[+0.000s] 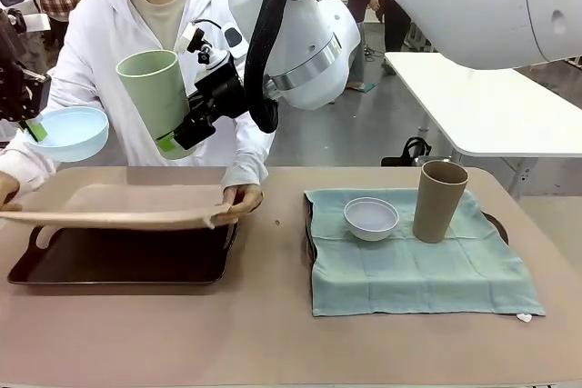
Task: Set up a tray with a mat and arrange the tableware.
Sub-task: Place the Picnic Bowl and Reusable plastic cup back onto the Handle tray in front of the human's position.
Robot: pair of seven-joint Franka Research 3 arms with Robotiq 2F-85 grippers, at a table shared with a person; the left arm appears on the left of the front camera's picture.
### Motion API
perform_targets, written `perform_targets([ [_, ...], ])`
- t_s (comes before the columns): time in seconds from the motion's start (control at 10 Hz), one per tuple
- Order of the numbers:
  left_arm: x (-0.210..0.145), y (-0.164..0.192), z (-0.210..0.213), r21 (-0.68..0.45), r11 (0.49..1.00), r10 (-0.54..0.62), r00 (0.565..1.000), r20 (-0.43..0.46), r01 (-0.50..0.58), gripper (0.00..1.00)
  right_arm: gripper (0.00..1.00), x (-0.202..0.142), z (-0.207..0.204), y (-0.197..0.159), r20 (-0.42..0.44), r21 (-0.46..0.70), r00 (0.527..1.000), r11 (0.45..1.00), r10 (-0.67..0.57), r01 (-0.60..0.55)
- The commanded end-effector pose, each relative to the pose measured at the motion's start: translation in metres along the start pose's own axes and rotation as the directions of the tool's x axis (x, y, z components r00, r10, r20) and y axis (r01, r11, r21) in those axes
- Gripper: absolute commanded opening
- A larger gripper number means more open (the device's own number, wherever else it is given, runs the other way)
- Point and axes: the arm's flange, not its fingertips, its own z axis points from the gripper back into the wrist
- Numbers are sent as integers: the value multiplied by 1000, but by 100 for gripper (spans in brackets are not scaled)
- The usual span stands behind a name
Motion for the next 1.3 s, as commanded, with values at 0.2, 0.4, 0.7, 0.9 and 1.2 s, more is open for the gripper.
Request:
perform_targets([
  [0.2, -1, -1, 2, -1, 1000, -11, 1000, 3, 11, 0, 22, 1, 2, 2, -6, -4, 1000, 1000, 5, -5],
  [0.4, -1, -1, 2, -1, 1000, -11, 1000, 3, 11, 0, 22, 1, 2, 2, -6, -4, 1000, 1000, 5, -5],
  [0.7, -1, -1, 2, -1, 1000, -11, 1000, 3, 11, 0, 22, 1, 2, 2, -6, -4, 1000, 1000, 5, -5],
  [0.9, -1, -1, 2, -1, 1000, -11, 1000, 3, 11, 0, 22, 1, 2, 2, -6, -4, 1000, 1000, 5, -5],
  [1.2, -1, -1, 2, -1, 1000, -11, 1000, 3, 11, 0, 22, 1, 2, 2, -6, -4, 1000, 1000, 5, -5],
])
